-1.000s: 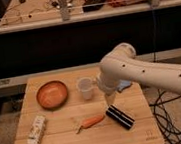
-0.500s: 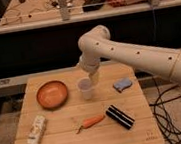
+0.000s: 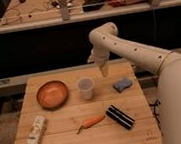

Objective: Move the arm in a circular motion

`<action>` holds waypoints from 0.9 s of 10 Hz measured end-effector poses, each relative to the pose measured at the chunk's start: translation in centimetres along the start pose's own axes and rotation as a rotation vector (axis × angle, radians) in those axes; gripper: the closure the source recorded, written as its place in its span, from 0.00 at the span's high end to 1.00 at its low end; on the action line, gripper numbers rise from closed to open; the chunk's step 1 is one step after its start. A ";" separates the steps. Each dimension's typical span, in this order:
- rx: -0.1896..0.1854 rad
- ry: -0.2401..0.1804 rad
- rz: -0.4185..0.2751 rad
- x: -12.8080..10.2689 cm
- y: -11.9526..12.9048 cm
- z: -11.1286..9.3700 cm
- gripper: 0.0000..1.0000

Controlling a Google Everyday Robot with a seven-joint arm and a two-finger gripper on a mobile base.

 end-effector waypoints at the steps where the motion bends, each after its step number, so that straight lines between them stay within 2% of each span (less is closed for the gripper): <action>1: -0.009 0.007 0.031 1.5 1.2 0.2 0.80; 3: -0.031 0.027 0.124 5.2 6.0 0.3 0.80; 5: -0.046 0.041 0.169 6.8 10.5 -0.5 0.80; 7: -0.060 0.045 0.185 6.2 14.5 -1.3 0.80; 9: -0.071 0.045 0.178 4.1 17.2 -2.2 0.80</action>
